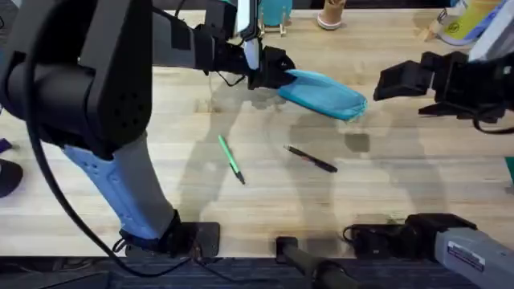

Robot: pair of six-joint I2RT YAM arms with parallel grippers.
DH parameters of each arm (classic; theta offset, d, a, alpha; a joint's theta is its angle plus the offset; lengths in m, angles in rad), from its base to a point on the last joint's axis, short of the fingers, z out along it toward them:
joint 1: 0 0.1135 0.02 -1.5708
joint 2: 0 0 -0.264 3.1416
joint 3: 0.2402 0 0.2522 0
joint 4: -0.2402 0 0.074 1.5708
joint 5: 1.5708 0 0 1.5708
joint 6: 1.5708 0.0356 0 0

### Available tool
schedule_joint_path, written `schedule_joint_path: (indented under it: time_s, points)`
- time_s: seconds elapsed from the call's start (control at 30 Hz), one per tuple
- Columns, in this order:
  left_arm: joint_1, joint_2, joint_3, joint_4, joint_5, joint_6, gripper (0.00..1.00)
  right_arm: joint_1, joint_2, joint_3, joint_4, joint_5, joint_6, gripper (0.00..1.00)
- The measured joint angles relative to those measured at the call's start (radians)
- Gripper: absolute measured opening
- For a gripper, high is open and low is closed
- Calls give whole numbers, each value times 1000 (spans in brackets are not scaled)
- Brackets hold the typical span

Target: Unzip the bag, pick up the pens from the table one at a time and place them inside, then zip the bag closed.

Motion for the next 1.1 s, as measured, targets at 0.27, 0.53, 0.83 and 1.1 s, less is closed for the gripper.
schedule_joint_path:
  time_s: [0.27, 0.53, 0.83, 1.1]
  points:
    - [0, 0, 0, 0, 0, 0, 44, 0, 25, -67, 138, 64, 0, 997]
    - [0, 0, 0, 0, 0, 0, 44, 0, 25, -209, 234, 72, 0, 996]
    - [0, 0, 0, 0, 0, 0, 44, 21, 27, -311, 437, 72, 0, 997]
    - [0, 0, 0, 0, 0, 0, 44, 53, 91, -341, 497, 72, 0, 998]
